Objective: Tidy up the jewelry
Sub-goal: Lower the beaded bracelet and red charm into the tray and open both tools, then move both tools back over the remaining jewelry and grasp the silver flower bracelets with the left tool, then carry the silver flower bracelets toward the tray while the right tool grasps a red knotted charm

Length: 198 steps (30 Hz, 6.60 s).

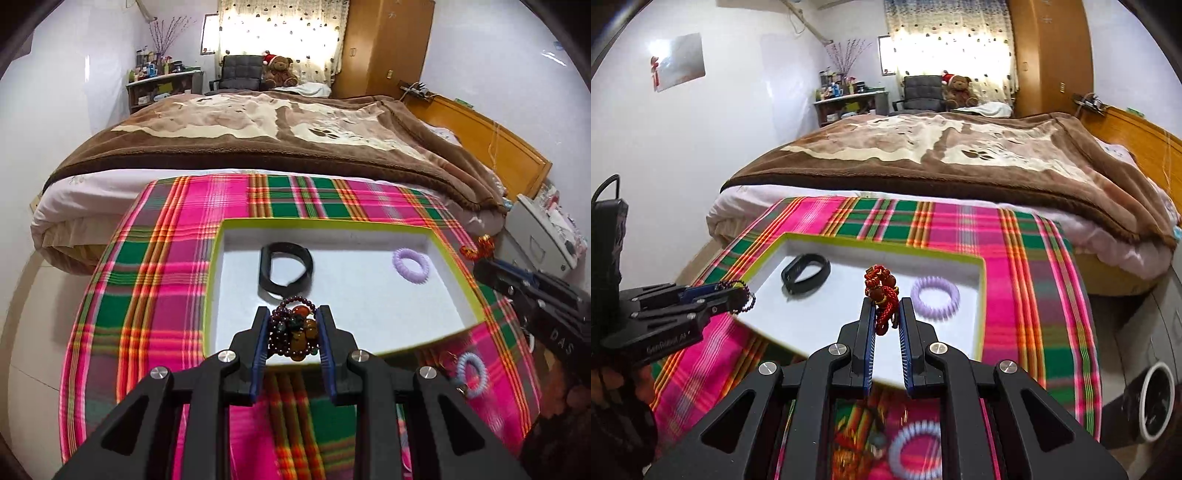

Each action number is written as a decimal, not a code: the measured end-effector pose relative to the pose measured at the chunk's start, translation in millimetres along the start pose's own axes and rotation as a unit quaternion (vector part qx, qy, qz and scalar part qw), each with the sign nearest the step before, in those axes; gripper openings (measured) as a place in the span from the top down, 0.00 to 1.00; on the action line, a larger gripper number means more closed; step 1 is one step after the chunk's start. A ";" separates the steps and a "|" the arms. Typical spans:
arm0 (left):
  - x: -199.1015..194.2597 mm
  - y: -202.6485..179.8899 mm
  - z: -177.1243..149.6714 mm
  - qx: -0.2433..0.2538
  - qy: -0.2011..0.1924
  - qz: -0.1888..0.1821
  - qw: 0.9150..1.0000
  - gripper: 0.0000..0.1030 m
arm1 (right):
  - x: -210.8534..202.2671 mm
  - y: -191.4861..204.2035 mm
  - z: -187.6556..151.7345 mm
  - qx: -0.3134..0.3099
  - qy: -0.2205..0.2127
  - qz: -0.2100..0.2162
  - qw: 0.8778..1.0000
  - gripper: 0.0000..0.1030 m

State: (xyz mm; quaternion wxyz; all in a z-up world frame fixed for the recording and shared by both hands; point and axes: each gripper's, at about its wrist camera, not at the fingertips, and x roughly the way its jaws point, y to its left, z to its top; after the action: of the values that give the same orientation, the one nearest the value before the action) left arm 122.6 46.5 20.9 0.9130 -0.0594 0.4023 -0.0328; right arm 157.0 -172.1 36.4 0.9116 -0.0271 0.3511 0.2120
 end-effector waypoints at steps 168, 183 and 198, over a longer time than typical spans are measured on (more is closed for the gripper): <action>-0.6 -78.3 -80.2 0.112 0.072 -0.080 0.988 0.84 | -82.7 -34.7 -125.2 0.093 0.016 0.057 0.994 0.92; -23.4 -55.5 -43.5 0.070 0.022 -0.087 0.993 0.84 | -88.8 -28.9 -95.1 0.080 -0.017 0.039 0.996 0.92; 14.8 -41.8 13.6 0.059 0.014 -0.082 0.995 0.84 | -25.7 -27.4 -42.9 0.047 0.003 0.024 0.999 0.92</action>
State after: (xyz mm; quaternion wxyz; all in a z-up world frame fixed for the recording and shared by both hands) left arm 142.1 4.6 24.8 0.9035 -0.0380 0.4061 -0.1317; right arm 124.1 -215.0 18.2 0.9053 0.0238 0.3643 0.2171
